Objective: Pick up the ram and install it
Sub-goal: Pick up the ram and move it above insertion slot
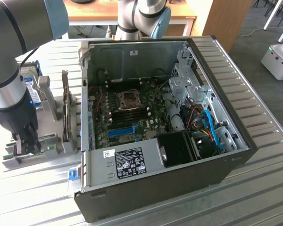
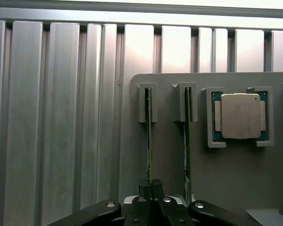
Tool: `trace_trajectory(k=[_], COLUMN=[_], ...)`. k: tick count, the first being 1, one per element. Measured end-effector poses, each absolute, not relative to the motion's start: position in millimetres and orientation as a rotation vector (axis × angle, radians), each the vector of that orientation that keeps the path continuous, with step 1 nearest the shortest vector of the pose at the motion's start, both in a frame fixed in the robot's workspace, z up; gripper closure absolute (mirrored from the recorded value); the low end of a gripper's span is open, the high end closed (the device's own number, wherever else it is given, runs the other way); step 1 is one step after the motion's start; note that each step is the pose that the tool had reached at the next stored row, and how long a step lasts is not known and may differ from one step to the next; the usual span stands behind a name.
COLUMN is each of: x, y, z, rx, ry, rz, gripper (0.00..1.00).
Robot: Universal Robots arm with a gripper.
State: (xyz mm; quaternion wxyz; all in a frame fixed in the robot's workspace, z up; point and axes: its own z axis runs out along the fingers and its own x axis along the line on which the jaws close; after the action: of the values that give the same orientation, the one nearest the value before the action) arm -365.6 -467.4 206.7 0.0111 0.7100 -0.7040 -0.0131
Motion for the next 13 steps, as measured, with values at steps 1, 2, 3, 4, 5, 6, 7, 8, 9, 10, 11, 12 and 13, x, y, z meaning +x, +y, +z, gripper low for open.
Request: trace_trajectory(k=[1,2,3,4,5,6,7,8,9,10,11,12,13], x=[-365.6,-365.6,-365.6,-365.6,-365.6,-365.6,-365.6,-365.6,-365.6,-365.6,-365.6,-365.6,-365.6], y=[-467.4,-467.4,-467.4,-467.4,-467.4,-467.4,-467.4,-467.4,-467.4,-467.4,-467.4,-467.4,-467.4], z=[207.9,210.7,213.9,215.6,217.4,219.0,220.6,222.0,223.4,224.7,226.1,227.6,229.4], rx=[2.215,2.215,2.215,2.215,2.215,2.215,2.215,2.215,2.215,2.215,2.215,2.215,2.215], ry=[-2.196,-2.196,-2.196,-2.196,-2.196,-2.196,-2.196,-2.196,-2.196,-2.196,-2.196,-2.196,-2.196], rz=[-0.041,-0.041,-0.041,-0.041,-0.041,-0.041,-0.041,-0.041,-0.041,-0.041,-0.041,-0.041,-0.041], gripper=[0.88,0.88,0.88,0.88,0.88,0.88,0.88,0.88,0.88,0.88,0.88,0.88,0.88])
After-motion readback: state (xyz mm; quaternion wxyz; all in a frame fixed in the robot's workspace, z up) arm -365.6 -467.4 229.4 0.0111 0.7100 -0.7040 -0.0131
